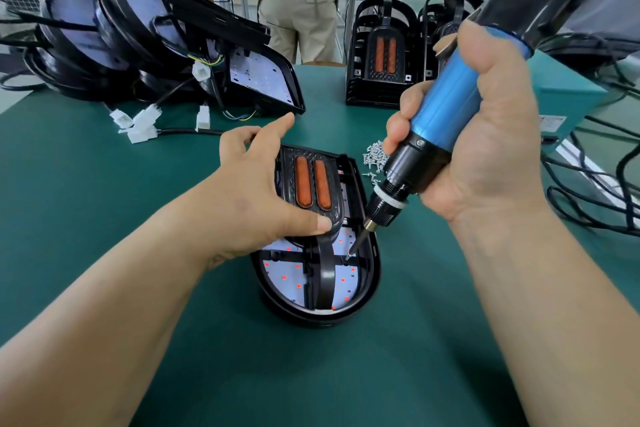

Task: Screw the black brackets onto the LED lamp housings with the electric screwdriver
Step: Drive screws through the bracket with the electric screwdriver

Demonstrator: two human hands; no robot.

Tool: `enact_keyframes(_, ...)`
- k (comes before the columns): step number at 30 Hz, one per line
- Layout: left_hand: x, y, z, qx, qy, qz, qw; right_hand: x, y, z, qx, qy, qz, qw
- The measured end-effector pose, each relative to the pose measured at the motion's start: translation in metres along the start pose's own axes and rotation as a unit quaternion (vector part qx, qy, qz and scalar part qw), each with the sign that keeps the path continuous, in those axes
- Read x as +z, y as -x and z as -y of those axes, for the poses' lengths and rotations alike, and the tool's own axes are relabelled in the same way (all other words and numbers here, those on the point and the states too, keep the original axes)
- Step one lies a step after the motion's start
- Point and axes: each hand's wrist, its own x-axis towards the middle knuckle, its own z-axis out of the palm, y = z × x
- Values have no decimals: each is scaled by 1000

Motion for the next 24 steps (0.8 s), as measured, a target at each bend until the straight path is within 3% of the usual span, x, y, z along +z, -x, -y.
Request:
enact_keyframes(13,-2,3,-1,-38,5,-25,999,4,2,-1,-2,18,29,999)
enact_keyframes(18,1,6,-2,-77,91,-3,993,6,5,-1,-12,16,39,999)
enact_keyframes(24,11,6,-1,-79,158,-42,983,9,6,-3,-38,43,53,997)
